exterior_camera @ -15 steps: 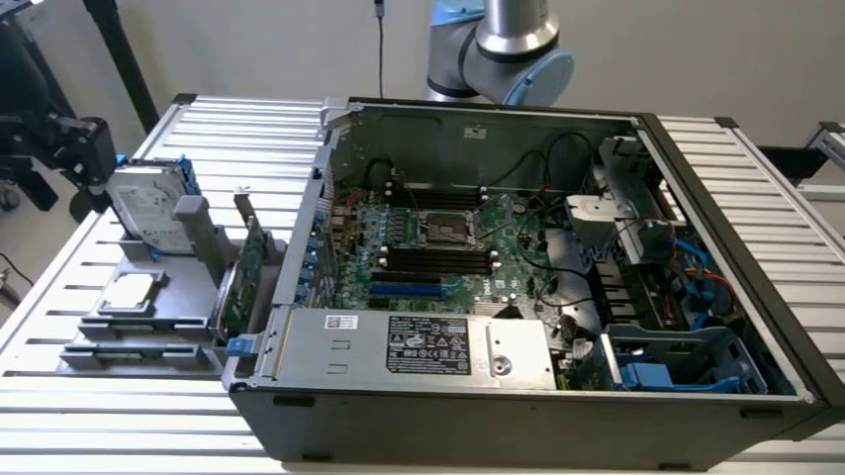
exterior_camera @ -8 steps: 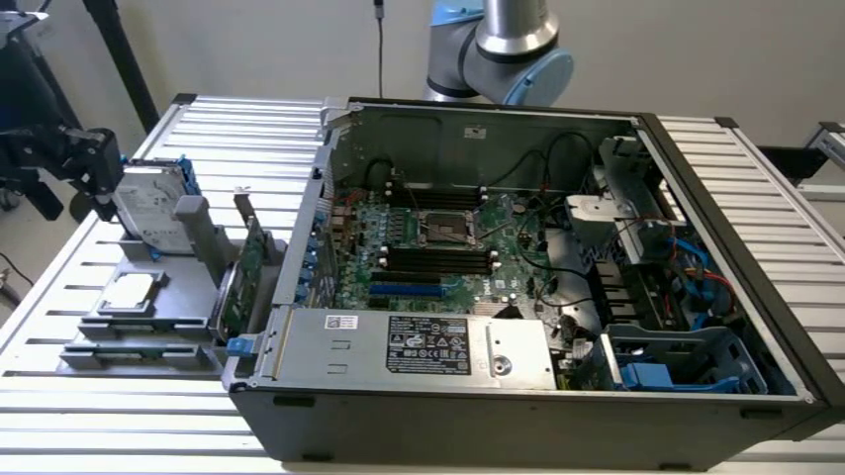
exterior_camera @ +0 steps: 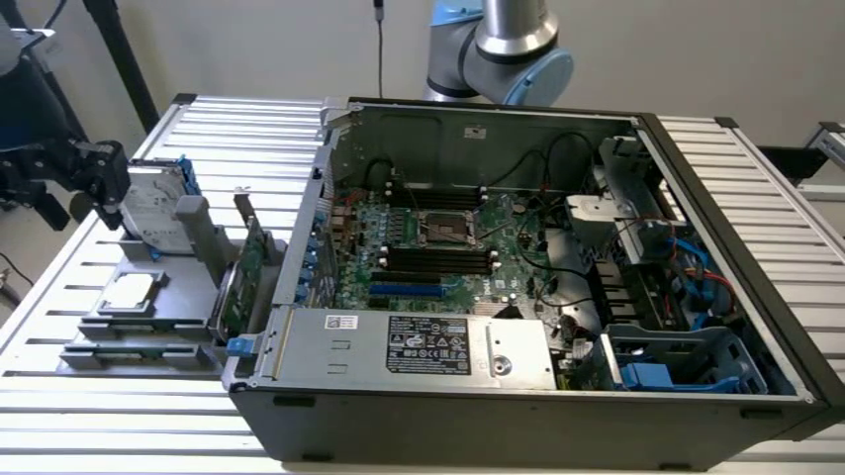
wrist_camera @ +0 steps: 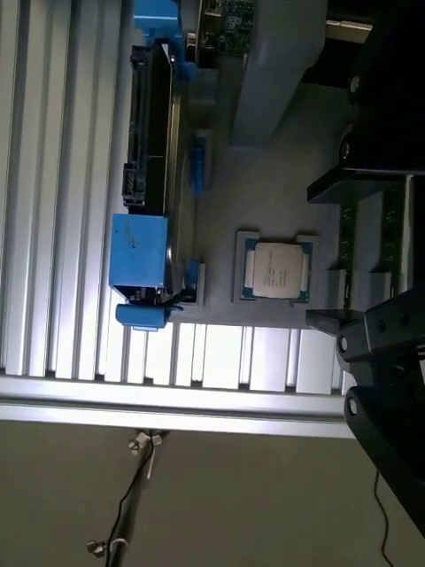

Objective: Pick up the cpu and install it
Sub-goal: 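Pick up the cpu and move it towards the insertion slot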

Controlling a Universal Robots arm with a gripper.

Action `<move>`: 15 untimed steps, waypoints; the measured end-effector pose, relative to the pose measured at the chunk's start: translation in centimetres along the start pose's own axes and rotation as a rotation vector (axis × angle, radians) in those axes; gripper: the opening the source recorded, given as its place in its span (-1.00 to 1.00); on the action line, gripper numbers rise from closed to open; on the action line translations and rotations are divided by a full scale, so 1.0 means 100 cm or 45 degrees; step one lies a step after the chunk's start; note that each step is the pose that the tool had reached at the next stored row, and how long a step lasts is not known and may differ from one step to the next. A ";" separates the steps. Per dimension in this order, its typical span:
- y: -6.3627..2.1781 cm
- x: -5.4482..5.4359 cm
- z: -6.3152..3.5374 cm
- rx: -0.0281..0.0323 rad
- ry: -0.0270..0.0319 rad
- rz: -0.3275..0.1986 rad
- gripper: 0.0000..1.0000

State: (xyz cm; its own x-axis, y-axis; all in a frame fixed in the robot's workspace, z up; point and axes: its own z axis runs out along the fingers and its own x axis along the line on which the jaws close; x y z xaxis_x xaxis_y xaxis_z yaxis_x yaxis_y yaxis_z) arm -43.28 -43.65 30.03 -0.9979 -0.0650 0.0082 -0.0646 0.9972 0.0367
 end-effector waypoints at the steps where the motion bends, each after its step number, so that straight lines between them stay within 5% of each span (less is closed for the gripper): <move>1: 0.0000 0.000 0.0019 0.0000 0.0001 -0.002 0.19; 15: -0.0010 0.000 0.0273 0.0001 0.0003 -0.006 0.19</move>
State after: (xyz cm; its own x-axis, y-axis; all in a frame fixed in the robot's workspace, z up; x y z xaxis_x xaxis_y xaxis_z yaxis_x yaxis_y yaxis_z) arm -43.28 -43.65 27.30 -0.9975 -0.0697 0.0082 -0.0694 0.9969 0.0367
